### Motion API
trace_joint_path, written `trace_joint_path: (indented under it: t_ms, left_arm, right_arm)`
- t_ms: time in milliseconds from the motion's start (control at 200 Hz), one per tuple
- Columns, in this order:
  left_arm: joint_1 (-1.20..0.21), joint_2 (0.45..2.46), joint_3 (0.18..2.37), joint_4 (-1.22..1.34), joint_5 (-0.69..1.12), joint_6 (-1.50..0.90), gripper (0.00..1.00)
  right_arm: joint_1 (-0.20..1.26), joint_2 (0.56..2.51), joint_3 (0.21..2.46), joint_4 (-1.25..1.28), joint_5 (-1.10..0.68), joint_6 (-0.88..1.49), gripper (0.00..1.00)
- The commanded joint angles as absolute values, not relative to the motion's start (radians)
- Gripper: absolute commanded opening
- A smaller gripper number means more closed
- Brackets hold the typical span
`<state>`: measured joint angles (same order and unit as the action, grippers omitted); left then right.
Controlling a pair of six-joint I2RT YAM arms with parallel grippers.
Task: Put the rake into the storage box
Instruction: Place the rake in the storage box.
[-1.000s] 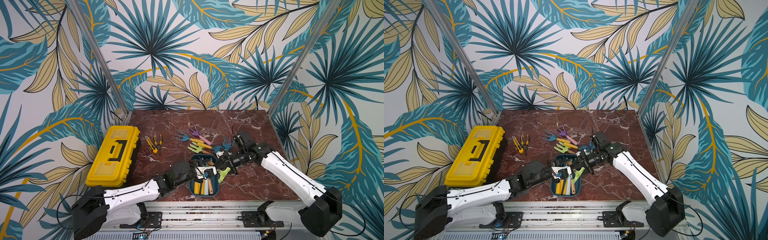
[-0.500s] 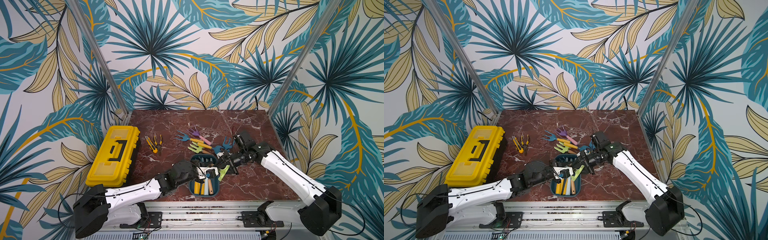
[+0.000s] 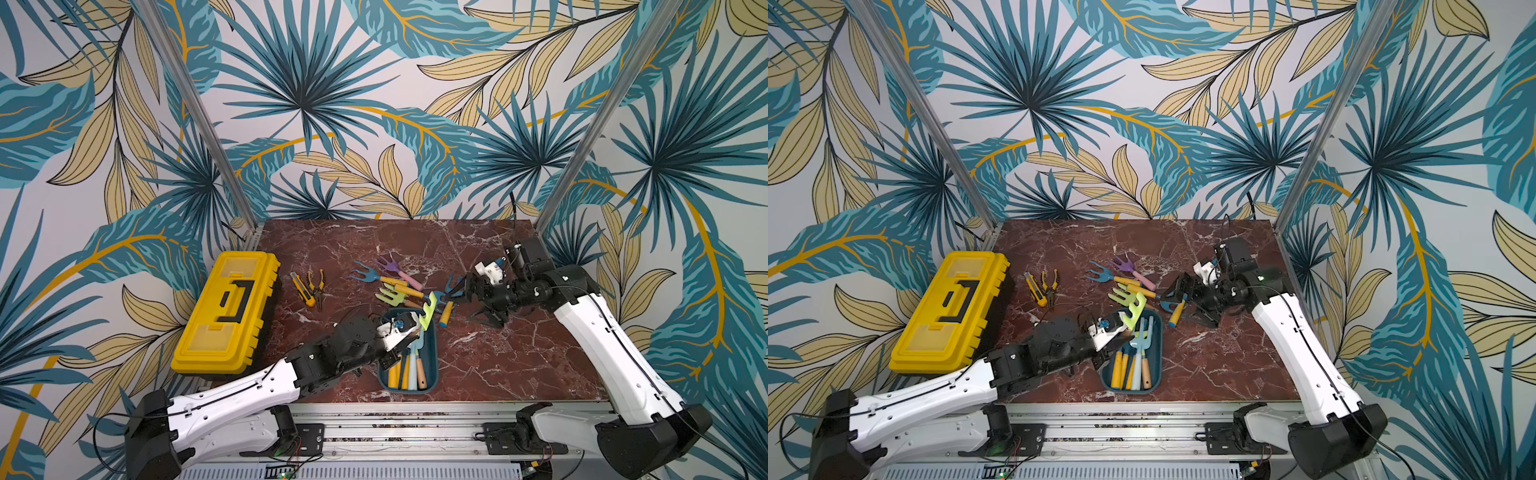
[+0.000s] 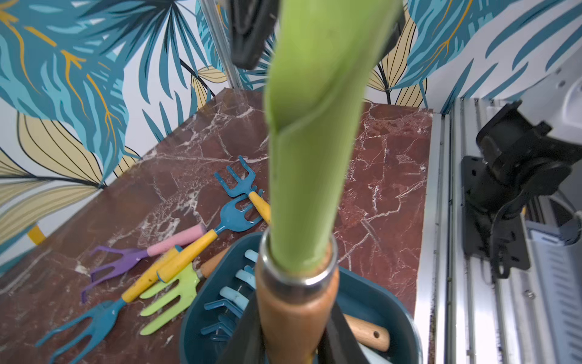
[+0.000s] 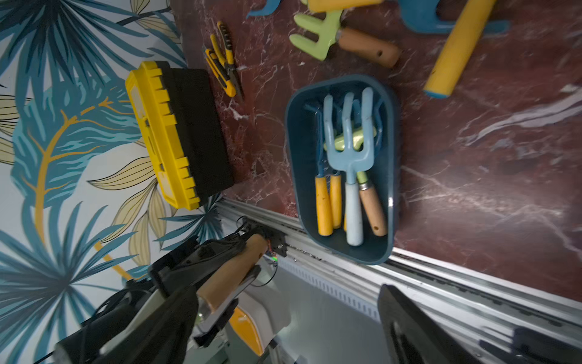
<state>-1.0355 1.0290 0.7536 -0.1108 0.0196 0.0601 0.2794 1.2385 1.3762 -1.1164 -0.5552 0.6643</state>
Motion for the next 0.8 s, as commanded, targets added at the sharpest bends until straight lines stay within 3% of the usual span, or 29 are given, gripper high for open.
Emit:
trace_joint_path:
  t_ms: [0,160,286,471,796]
  left_arm:
    - [-1.045,1.083,0.889,-0.350,0.061,-0.252,0.00]
    - [-1.045,1.213,1.032,-0.656,0.071,-0.495,0.00]
    - [-1.045,1.262,1.039,-0.724,0.157,-0.692,0.00]
    - [-1.045,1.220,0.996,-0.776,0.176,-0.886,0.00]
    - [-1.045,1.357,1.045,-0.876,0.173,-0.918,0.00]
  right_arm:
    - [0.279,1.196,1.342,-1.143,-0.318,0.589,0.96]
    - [0.279,1.093,1.260,-1.080,-0.167,0.587,0.99]
    - [0.279,1.015,1.169,-1.010,-0.090,0.549,0.99]
    - [0.278,1.026,1.113,-0.980,-0.136,0.521,1.00]
    - [0.278,1.061,1.020,-0.876,-0.201,0.505,1.00]
